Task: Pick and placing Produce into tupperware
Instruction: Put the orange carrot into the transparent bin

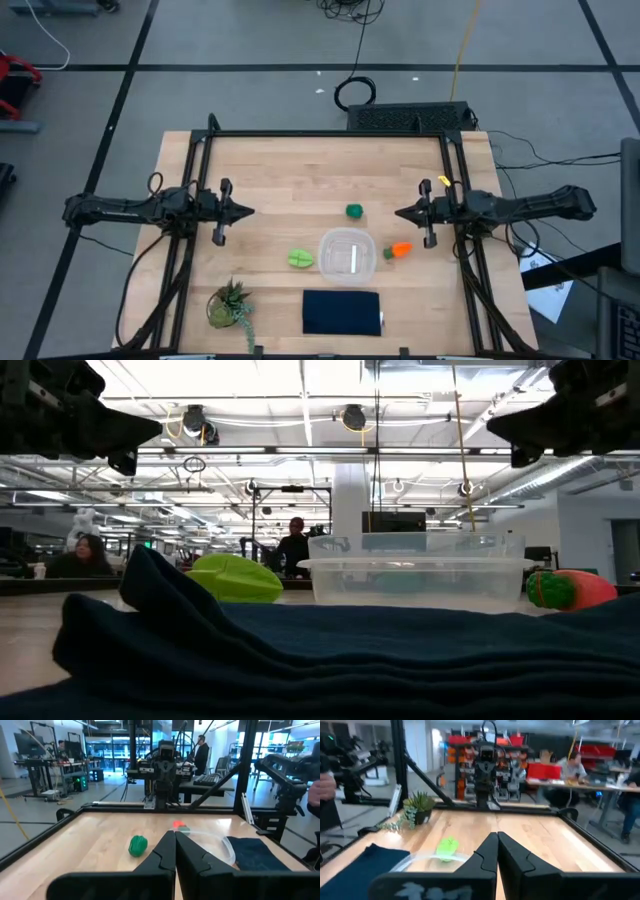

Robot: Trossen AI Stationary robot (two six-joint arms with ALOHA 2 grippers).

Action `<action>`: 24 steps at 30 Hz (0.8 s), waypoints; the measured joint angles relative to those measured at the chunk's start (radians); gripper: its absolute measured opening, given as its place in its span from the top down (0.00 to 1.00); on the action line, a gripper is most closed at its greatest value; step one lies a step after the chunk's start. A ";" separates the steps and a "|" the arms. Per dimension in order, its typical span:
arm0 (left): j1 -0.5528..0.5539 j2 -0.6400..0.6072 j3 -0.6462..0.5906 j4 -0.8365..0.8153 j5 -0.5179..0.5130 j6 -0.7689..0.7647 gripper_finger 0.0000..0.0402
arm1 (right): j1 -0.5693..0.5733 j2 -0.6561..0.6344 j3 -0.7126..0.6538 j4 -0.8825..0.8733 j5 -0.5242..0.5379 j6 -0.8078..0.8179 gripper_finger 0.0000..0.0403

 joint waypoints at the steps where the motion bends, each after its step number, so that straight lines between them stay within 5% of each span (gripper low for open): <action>1: 0.000 0.000 0.000 0.001 0.001 0.003 1.00 | 0.000 0.024 0.015 -0.022 0.015 0.000 1.00; 11: 0.000 0.000 0.000 0.055 0.003 0.025 1.00 | 0.000 0.213 0.231 -0.289 0.042 0.038 1.00; 24: 0.000 0.000 0.000 0.045 0.003 0.020 1.00 | -0.001 0.302 0.421 -0.682 0.043 0.177 1.00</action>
